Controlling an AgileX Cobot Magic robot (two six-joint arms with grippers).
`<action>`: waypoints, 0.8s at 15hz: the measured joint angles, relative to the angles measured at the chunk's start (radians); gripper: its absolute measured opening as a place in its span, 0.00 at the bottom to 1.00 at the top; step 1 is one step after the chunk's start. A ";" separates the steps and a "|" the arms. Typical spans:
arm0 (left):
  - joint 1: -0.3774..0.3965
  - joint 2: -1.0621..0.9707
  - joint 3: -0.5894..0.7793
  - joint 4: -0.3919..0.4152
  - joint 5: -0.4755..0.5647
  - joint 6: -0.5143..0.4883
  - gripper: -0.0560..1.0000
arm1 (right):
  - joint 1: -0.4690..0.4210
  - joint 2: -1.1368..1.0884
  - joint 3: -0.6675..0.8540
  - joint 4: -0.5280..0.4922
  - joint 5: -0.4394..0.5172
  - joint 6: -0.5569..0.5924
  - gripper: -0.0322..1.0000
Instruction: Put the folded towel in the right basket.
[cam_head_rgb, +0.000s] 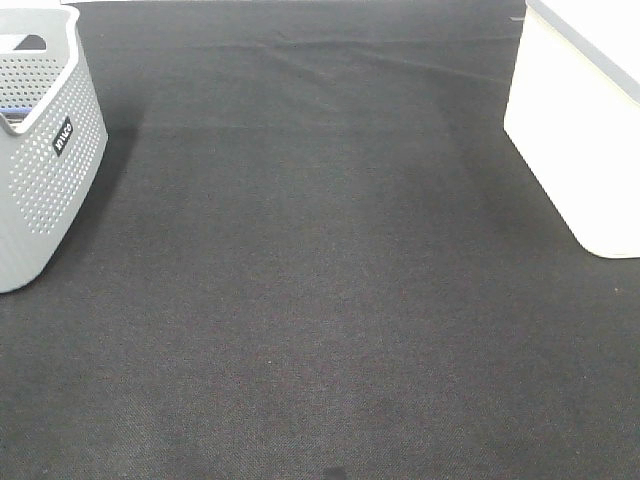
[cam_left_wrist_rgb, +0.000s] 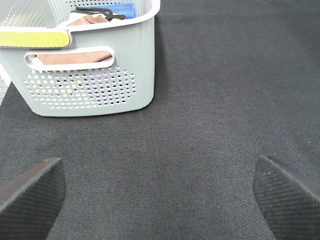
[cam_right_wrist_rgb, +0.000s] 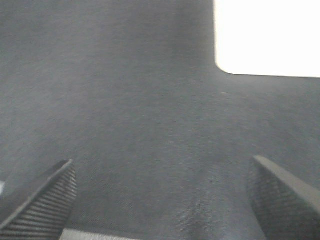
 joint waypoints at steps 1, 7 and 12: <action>0.000 0.000 0.000 0.000 0.000 0.000 0.97 | -0.028 0.000 0.000 0.000 0.000 0.000 0.87; 0.000 0.000 0.000 0.000 0.000 0.000 0.97 | -0.060 -0.073 0.000 0.001 -0.001 0.000 0.87; 0.000 0.000 0.000 0.000 0.000 0.000 0.97 | -0.060 -0.081 0.002 0.001 -0.001 0.000 0.87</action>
